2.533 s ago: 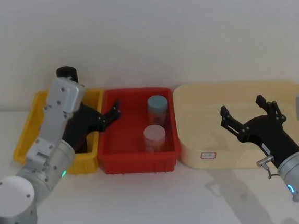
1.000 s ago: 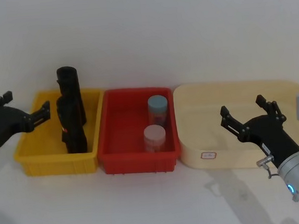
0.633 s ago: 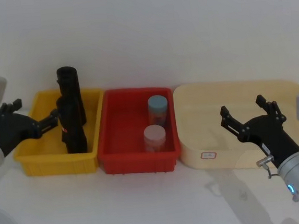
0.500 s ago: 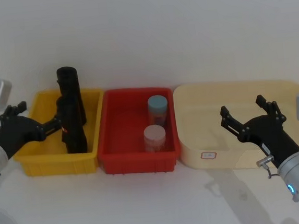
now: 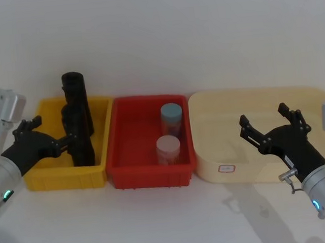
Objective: Pick up the garbage bag with the one hand and transfer it to the other hand.
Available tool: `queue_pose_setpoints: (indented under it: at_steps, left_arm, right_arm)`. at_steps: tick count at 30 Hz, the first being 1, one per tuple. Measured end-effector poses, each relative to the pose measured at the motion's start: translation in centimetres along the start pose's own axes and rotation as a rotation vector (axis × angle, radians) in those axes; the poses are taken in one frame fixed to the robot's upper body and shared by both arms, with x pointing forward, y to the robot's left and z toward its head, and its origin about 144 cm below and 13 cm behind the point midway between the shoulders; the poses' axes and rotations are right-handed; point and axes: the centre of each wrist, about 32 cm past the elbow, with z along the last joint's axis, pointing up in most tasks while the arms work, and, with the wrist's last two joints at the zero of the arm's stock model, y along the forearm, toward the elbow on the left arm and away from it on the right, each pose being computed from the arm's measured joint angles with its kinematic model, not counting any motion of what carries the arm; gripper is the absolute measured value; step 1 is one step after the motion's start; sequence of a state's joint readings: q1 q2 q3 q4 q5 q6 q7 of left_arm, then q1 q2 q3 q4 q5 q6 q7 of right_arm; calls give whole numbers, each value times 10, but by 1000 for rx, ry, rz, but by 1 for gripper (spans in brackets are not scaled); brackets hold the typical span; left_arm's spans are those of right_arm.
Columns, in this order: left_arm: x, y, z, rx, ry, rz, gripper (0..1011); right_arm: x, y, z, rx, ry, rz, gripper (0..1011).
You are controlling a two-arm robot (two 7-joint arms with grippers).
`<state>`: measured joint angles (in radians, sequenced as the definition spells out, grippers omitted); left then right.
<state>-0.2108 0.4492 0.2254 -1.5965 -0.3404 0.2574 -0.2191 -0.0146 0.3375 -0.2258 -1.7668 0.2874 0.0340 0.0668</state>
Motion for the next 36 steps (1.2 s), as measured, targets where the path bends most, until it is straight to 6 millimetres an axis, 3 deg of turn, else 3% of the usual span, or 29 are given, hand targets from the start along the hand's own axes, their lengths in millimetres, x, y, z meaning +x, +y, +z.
queue_pose_setpoints:
  at_steps: [19, 36]
  left_arm:
    - [-13, -33, -3, 3, 12, -11, 1001]
    - [-18, -44, -13, 29, 13, 29, 1001]
  right_arm:
    - [0, 0, 0, 0, 0, 0, 999]
    - [0, 0, 0, 0, 0, 0, 1000]
